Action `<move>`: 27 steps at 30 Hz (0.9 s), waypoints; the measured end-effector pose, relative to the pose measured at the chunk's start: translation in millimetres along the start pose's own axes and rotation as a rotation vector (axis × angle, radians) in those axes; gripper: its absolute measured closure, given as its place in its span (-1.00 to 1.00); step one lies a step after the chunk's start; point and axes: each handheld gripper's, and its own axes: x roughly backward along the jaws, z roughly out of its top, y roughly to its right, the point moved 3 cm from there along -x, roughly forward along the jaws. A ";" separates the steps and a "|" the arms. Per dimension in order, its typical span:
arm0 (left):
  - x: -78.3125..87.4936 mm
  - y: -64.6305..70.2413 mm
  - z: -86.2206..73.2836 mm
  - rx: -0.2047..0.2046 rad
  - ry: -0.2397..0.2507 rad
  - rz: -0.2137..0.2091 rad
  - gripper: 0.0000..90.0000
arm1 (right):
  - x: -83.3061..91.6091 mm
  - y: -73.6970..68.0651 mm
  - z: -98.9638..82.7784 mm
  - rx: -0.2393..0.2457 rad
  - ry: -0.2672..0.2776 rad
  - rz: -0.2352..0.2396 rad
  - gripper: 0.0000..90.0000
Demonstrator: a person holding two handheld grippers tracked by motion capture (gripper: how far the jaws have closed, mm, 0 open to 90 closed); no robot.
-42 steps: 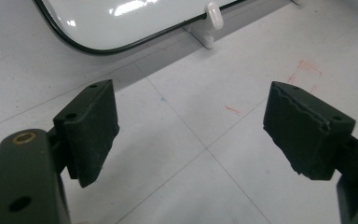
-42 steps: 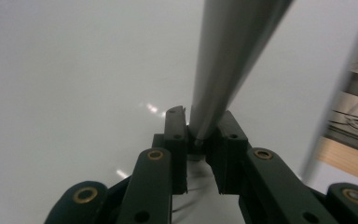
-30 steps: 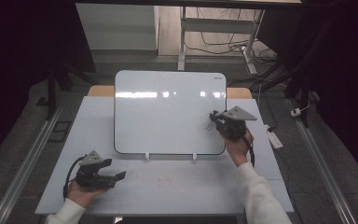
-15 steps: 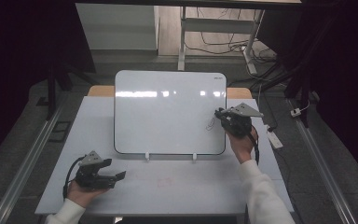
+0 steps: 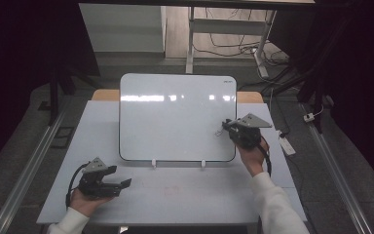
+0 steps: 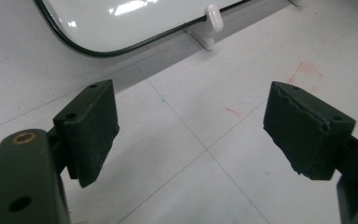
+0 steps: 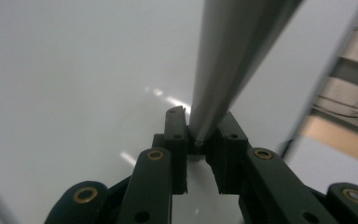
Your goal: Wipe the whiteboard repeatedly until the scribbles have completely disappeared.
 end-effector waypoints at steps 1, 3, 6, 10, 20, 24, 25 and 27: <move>-0.1 -0.4 -0.1 0.001 0.000 0.000 -0.59 | -0.1 -7.0 -4.0 0.026 -0.016 0.022 0.73; -0.6 -0.5 0.1 0.002 -0.001 -0.001 -0.58 | 0.5 -11.0 -7.1 0.068 -0.024 0.030 0.73; -0.8 0.8 0.4 -0.001 -0.003 0.001 -0.58 | 1.8 7.8 0.9 0.019 0.016 -0.032 0.73; -0.4 0.5 0.4 -0.002 0.000 0.000 -0.59 | 2.9 24.8 9.0 -0.020 0.041 -0.072 0.73; -0.9 0.8 0.8 -0.003 -0.002 0.000 -0.59 | 4.6 -7.6 -12.7 0.039 0.005 -0.002 0.73; 0.3 0.0 0.9 -0.001 0.004 0.000 -0.59 | 4.0 2.0 -6.1 -0.007 0.026 -0.028 0.73; 0.3 -0.5 0.8 0.001 0.004 -0.003 -0.59 | 2.2 -5.8 -8.7 0.002 0.015 0.001 0.73; -0.4 -1.5 0.7 0.002 0.001 -0.001 -0.58 | -2.4 -27.3 -15.4 0.063 -0.013 0.064 0.73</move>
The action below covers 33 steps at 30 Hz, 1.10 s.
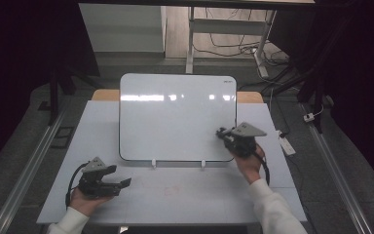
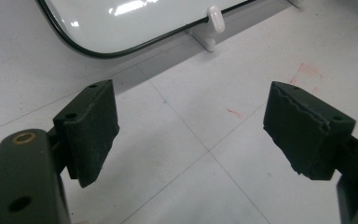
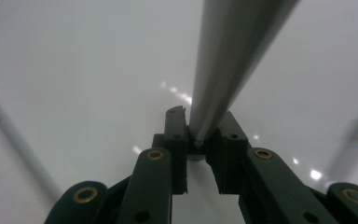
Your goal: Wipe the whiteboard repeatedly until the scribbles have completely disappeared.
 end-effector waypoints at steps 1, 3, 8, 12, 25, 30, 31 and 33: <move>-0.3 0.1 0.0 -0.002 -0.002 -0.001 -0.58 | -1.5 -7.1 -0.6 0.051 -0.012 -0.001 0.73; -0.9 1.2 0.1 -0.005 -0.004 -0.001 -0.59 | -2.0 -2.1 2.6 0.035 -0.002 -0.012 0.73; 0.7 1.6 0.0 -0.006 0.002 0.000 -0.59 | 1.4 27.9 16.5 -0.058 0.047 -0.096 0.73; 0.6 -0.7 -0.4 -0.001 0.002 -0.001 -0.59 | -4.7 -4.4 3.8 0.026 -0.003 0.009 0.73; 0.5 -0.8 -0.2 0.002 0.003 -0.002 -0.58 | -15.1 -7.6 14.7 -0.002 0.008 0.022 0.73; 0.8 1.2 0.2 -0.004 0.004 -0.003 -0.59 | -11.5 -2.4 15.3 -0.008 0.005 -0.020 0.73; 1.3 1.2 0.3 -0.004 0.006 -0.002 -0.59 | -8.1 5.2 16.2 -0.037 0.011 -0.050 0.73; 2.0 0.7 0.9 0.000 0.010 -0.002 -0.58 | -1.5 14.8 15.6 -0.093 0.016 -0.080 0.73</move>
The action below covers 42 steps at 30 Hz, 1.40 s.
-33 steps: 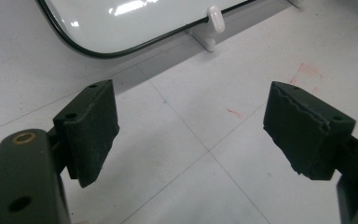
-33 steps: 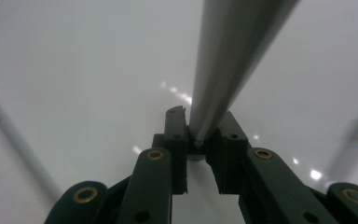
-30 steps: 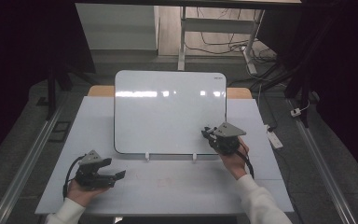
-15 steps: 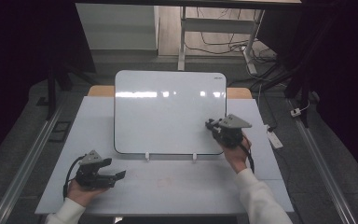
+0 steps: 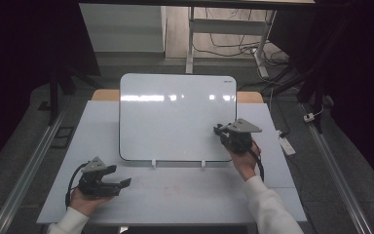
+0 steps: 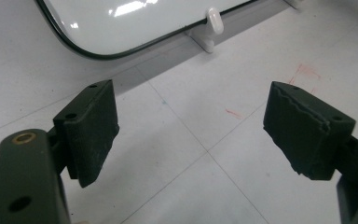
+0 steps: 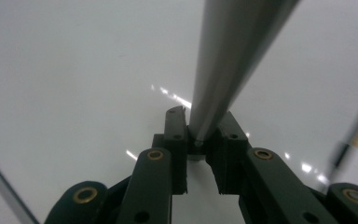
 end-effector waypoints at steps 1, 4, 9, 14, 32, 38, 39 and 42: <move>-0.1 -0.1 0.2 -0.001 0.001 0.000 -0.58 | 4.4 1.4 -2.0 -0.024 -0.006 0.004 0.73; -1.1 1.2 1.1 -0.003 0.004 -0.002 -0.58 | 22.2 -11.2 -4.6 -0.036 0.031 0.065 0.73; 0.5 7.1 5.8 -0.027 0.031 -0.003 -0.57 | 41.5 -36.3 -8.2 -0.028 0.024 0.158 0.73; 3.1 10.4 10.1 -0.033 0.068 0.000 -0.54 | 45.5 -50.7 -15.5 -0.051 -0.018 0.239 0.73; -16.6 71.5 66.1 -0.189 0.148 -0.125 -0.41 | 35.0 -104.8 -33.5 -0.054 -0.100 0.446 0.72; -37.1 105.1 91.3 -0.277 0.136 -0.204 -0.33 | 28.6 -118.9 -34.4 -0.055 -0.116 0.493 0.72; -40.5 108.7 94.3 -0.289 0.132 -0.215 -0.31 | 27.9 -120.4 -34.7 -0.056 -0.116 0.500 0.72; -49.7 117.0 101.0 -0.304 0.127 -0.253 -0.20 | 26.6 -124.8 -35.1 -0.069 -0.118 0.522 0.72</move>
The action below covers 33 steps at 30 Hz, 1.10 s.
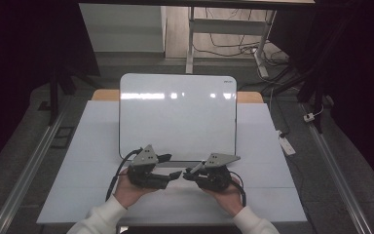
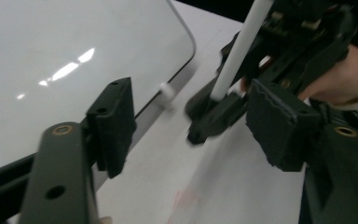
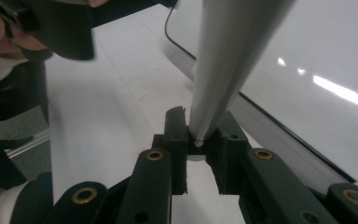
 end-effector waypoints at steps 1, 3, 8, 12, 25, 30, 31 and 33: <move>-3.2 0.9 1.7 -0.004 -0.001 -0.012 -0.18 | -0.9 -1.2 0.1 -0.001 -0.003 0.004 0.72; -8.8 2.1 4.4 -0.007 -0.001 -0.042 -0.13 | -2.9 -3.0 0.1 0.005 -0.006 0.016 0.72; -19.9 4.2 8.4 -0.011 -0.009 -0.098 0.03 | -7.2 -6.5 0.1 0.005 -0.012 0.036 0.72; -24.9 5.7 9.3 -0.030 -0.011 -0.135 0.35 | -10.4 -10.4 2.0 0.005 -0.010 0.050 0.72; 5.9 -20.5 6.6 -0.012 0.014 0.065 0.81 | -1.1 -14.5 8.5 -0.006 0.070 0.011 0.32; 30.1 -50.7 -3.6 0.081 0.026 0.189 0.81 | 22.3 1.2 4.6 -0.013 0.091 -0.097 0.17; 34.9 -57.6 -6.3 0.105 0.028 0.208 0.81 | 28.1 5.3 1.7 -0.009 0.091 -0.126 0.14; 43.8 -71.1 -12.1 0.148 0.035 0.247 0.81 | 40.4 14.0 -5.5 -0.012 0.094 -0.175 0.10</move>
